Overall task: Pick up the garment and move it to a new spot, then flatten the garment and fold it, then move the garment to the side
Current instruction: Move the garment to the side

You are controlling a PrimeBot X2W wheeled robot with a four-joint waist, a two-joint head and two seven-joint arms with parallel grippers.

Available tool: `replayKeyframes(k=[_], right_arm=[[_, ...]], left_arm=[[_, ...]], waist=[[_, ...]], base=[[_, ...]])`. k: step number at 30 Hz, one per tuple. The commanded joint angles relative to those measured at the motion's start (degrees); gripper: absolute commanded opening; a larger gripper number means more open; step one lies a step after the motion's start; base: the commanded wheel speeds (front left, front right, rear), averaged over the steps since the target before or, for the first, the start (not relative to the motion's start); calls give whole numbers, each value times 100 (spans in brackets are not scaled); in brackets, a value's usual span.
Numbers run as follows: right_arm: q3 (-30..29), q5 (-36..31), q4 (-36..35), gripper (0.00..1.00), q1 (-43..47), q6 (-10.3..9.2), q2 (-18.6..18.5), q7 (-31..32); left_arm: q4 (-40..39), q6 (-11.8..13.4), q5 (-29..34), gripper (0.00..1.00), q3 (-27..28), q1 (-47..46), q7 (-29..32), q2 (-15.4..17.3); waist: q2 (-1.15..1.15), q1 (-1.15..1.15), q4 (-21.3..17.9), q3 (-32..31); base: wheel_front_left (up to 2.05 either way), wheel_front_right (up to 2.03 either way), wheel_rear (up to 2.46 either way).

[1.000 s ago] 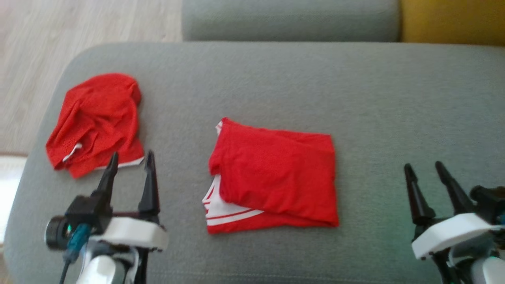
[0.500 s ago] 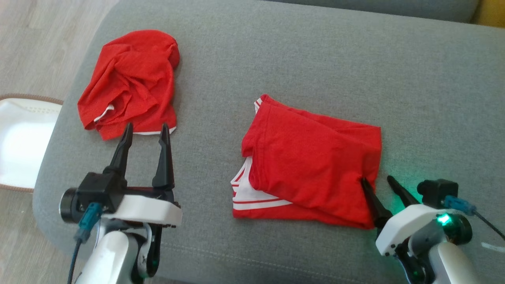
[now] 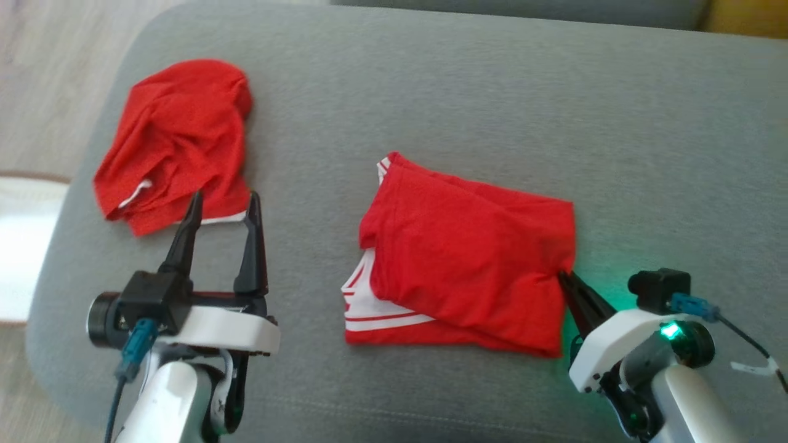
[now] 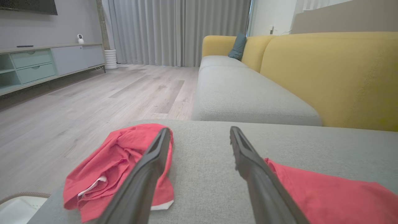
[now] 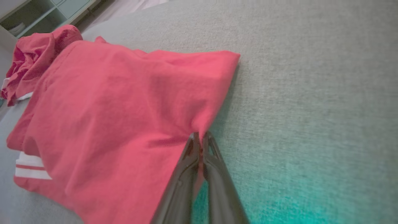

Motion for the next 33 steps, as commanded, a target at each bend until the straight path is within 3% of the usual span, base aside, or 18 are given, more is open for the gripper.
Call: replayKeyframes(k=[1, 13, 18, 23, 33], right_arm=[[172, 14, -221, 0, -122, -5, -120, -80], [612, 127, -390, 0, -432, -5, -704, -82], [684, 194, -288, 0, -765, -5, -968, -136], [718, 220, -54, 0, -1393, -5, -1464, -286], [15, 262, 453, 0, -2516, -5, -2412, -573]], left_arm=[[-229, -11, 49, 100, 254, -117, -50, 73], [-325, -131, 110, 100, 144, -115, -51, 113], [-334, -223, 153, 100, 30, -305, -31, 121], [-388, -310, 251, 100, -141, -631, 36, 91], [-472, -500, 435, 100, -378, -1325, 96, 88]], waist=[[0, 0, -304, -109], [0, 0, -1808, -58], [0, 0, -2074, 135], [0, 0, -2231, 493], [0, 0, -2429, 1227]], base=[[0, 0, 0], [0, 0, 0], [0, 0, 0], [0, 0, 0], [0, 0, 0]])
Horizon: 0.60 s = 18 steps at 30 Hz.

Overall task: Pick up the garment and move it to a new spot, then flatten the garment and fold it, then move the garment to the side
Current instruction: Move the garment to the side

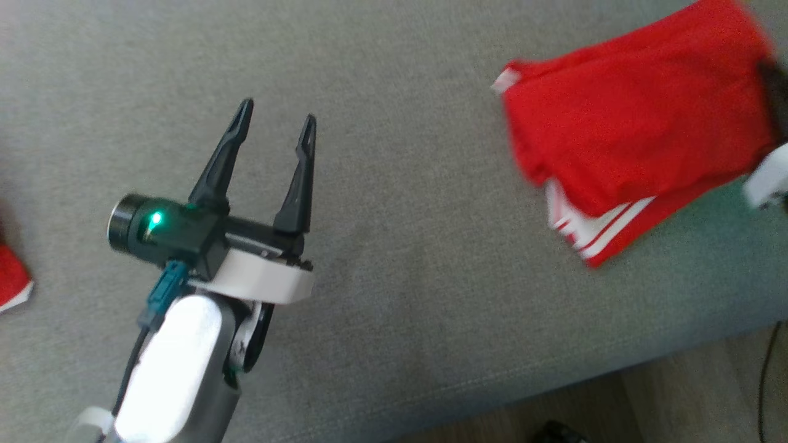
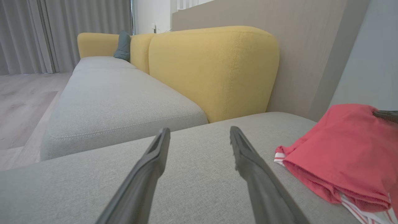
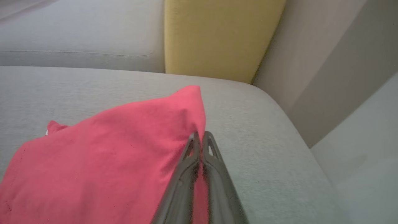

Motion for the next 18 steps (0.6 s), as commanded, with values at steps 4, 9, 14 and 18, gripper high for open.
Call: replayKeyframes(k=[4, 9, 14, 18], right_arm=[[-351, -60, 61, 0, -228, -5, -358, -131], [-596, -205, 369, 0, -471, -5, -367, -227], [-768, -466, 808, 0, -717, -5, -240, -292], [-912, -635, 1198, 0, -775, -5, -102, -435]], left_arm=[[-243, -62, 102, 100, 89, -394, 35, 81], [-289, -118, 173, 100, 9, -665, 70, 81], [-300, -193, 213, 100, -70, -908, 82, 75], [-254, -219, 218, 100, -116, -1035, 61, 43]], waist=[[0, -1, -138, 349], [0, -1, -147, 683], [0, -1, -66, 1013], [0, -1, 27, 1179]], base=[[0, 0, 0], [0, 0, 0], [0, 0, 0], [0, 0, 0]])
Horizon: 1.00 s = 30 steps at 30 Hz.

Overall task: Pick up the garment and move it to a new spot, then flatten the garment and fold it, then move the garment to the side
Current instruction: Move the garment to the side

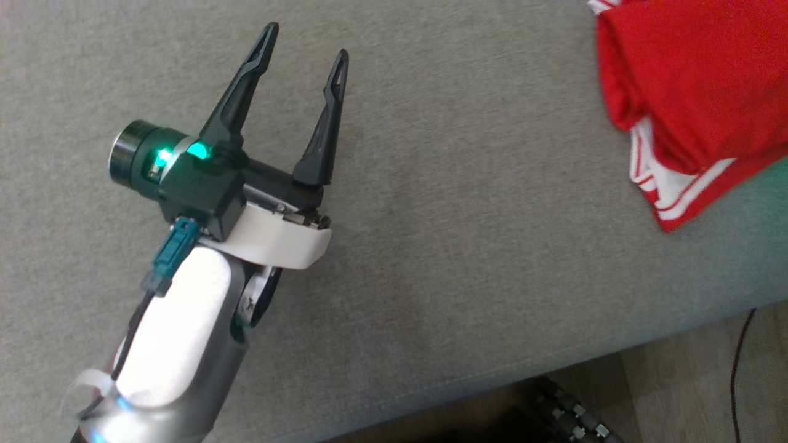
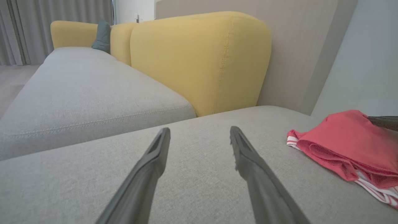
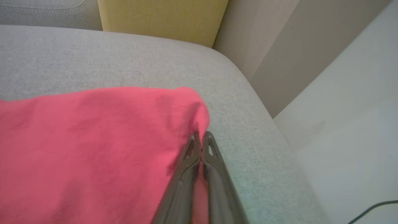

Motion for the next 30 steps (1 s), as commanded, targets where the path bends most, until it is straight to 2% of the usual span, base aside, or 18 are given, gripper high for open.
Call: replayKeyframes(k=[1, 5, 6, 7, 8, 9, 14, 17, 23, 30], right_arm=[[-49, -95, 30, 0, 23, -5, -36, -152], [-210, -191, 390, 0, 20, -5, 75, -349], [-254, -199, 459, 38, 20, -5, 99, -419], [-297, -211, 519, 84, 28, -5, 120, -501], [-297, -211, 519, 84, 28, -5, 120, -501], [-345, -234, 577, 100, 45, -5, 136, -581], [-630, -372, 767, 100, 275, -5, 185, -998], [-803, -517, 500, 100, 605, -5, 339, -1208], [-755, -714, -766, 100, 1585, -5, 1041, -1260], [-391, -798, -2256, 100, 2472, -5, 1762, -779]], left_arm=[[-150, -19, 49, 100, 144, -154, 1, 47], [-79, -15, 25, 100, 145, -177, -34, 43], [-58, -16, 12, 100, 151, -175, -44, 46], [-32, -14, -1, 100, 160, -164, -55, 50], [-32, -14, -1, 100, 160, -164, -55, 50], [-7, -8, -15, 100, 169, -145, -65, 53], [131, 62, -111, 100, 228, 64, -119, 38], [211, 176, -222, 100, 332, 373, -150, 23], [286, 417, -445, 100, 577, 1077, -175, 15], [304, 618, -601, 100, 822, 1725, -182, 75]], waist=[[0, -1, 92, 115], [0, -1, 142, 145], [0, -1, 152, 132], [0, -1, 159, 102], [0, -1, 159, 102], [0, -1, 161, 61], [0, -1, 194, -337], [0, -1, 238, -768], [0, -1, 440, -1534], [0, -1, 802, -2120]], base=[[0, 0, 0], [0, 0, 0], [0, 0, 0], [0, 0, 0], [0, 0, 0], [0, 0, 0], [0, 0, 0], [0, 0, 0], [0, 0, 0], [0, 0, 0]])
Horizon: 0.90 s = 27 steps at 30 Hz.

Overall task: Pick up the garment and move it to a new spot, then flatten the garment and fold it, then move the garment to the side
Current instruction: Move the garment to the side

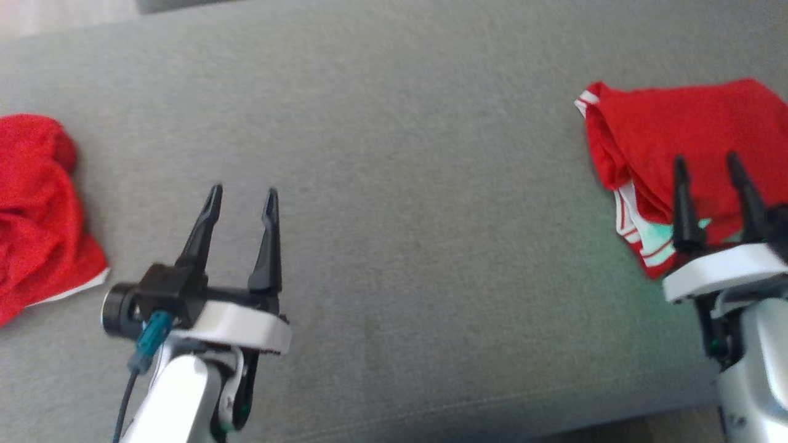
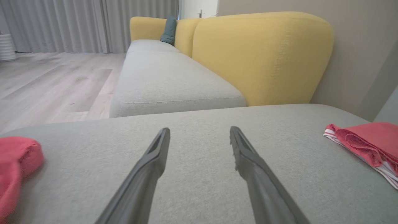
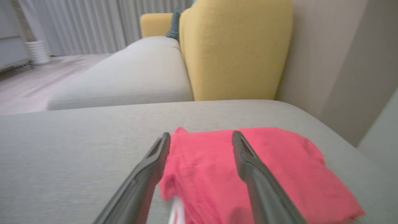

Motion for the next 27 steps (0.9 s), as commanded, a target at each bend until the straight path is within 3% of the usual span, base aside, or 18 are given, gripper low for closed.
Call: replayKeyframes(k=[1, 12, 27], right_arm=[[148, -43, -359, 100, 35, -5, -9, 69], [525, -136, -1510, 100, 875, -5, 592, 565], [427, -149, -1883, 100, 1545, -5, 797, 810]], left_arm=[[-184, 58, -44, 100, 283, -55, -41, 96], [-253, 214, -134, 100, 525, 593, -28, 317], [-266, 242, -230, 100, 472, 1002, 41, 410]], waist=[[0, 0, 278, -291], [0, 0, 640, -912], [0, 0, 590, -1279]], base=[[0, 0, 0], [0, 0, 0], [0, 0, 0]])
